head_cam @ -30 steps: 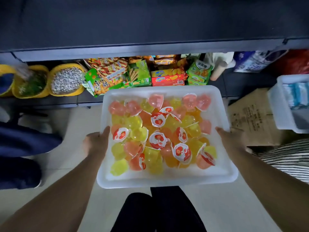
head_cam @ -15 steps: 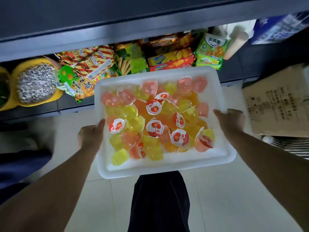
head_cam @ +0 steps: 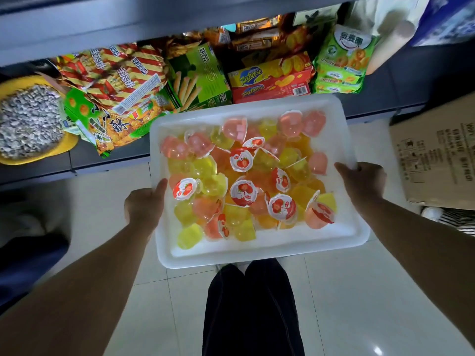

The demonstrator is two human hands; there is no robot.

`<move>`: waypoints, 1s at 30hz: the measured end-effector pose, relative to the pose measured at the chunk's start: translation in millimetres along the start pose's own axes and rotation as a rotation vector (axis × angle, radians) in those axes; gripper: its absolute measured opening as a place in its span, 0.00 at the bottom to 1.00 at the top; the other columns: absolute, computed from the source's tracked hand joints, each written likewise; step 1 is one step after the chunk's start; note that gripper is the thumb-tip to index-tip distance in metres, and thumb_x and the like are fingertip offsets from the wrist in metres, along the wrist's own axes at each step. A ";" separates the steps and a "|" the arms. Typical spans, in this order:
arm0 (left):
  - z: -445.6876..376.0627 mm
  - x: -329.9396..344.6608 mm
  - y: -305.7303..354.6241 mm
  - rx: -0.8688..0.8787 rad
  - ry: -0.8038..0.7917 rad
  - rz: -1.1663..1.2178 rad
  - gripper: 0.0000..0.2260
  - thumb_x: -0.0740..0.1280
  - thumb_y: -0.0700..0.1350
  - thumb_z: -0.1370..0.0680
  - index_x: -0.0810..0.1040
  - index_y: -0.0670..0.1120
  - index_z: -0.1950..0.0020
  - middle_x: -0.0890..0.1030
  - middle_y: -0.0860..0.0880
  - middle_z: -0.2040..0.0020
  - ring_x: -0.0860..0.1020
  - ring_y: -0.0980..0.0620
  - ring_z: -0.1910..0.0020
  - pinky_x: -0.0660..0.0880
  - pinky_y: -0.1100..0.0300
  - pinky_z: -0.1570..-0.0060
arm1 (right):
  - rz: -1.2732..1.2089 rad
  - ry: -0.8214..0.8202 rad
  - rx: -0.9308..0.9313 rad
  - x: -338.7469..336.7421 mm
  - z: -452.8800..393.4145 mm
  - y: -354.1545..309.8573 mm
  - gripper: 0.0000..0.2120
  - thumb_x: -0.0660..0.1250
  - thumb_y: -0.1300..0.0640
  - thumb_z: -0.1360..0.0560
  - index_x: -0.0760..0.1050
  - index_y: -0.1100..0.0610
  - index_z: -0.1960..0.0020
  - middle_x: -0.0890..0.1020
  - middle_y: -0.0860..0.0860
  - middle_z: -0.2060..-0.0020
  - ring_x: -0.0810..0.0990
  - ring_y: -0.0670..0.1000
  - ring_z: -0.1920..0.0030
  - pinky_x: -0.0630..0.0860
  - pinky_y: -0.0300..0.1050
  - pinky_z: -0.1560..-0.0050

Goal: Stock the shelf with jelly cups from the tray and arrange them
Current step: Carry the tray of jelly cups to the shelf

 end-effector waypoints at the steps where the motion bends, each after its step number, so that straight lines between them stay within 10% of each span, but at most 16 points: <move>1: -1.6 2.9 0.2 -0.003 -0.011 -0.003 0.28 0.56 0.59 0.21 0.69 0.40 0.72 0.69 0.46 0.74 0.71 0.43 0.63 0.63 0.58 0.60 | 0.008 -0.002 -0.002 1.7 -1.2 1.1 0.19 0.70 0.48 0.28 0.71 0.57 0.71 0.79 0.58 0.70 0.78 0.58 0.67 0.76 0.48 0.63; 19: -5.0 18.4 -4.2 0.034 -0.048 -0.086 0.28 0.54 0.57 0.19 0.79 0.33 0.54 0.80 0.36 0.53 0.77 0.37 0.49 0.69 0.52 0.50 | 0.071 -0.052 -0.076 22.1 -16.2 13.8 0.19 0.68 0.48 0.27 0.75 0.63 0.65 0.80 0.62 0.67 0.76 0.59 0.66 0.68 0.44 0.66; 30: -2.6 -31.9 64.2 0.494 0.005 -0.484 0.23 0.60 0.54 0.21 0.66 0.41 0.32 0.72 0.38 0.40 0.72 0.39 0.41 0.73 0.47 0.49 | 0.416 -0.159 -0.434 -14.5 -2.8 -28.7 0.30 0.67 0.44 0.25 0.65 0.64 0.33 0.73 0.62 0.41 0.72 0.62 0.41 0.73 0.54 0.45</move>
Point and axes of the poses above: each hand's wrist, its own z-axis away from the middle knuckle, its own x-axis out of the palm, y = z × x, the point moved 1 cm from there along -z, towards the middle knuckle
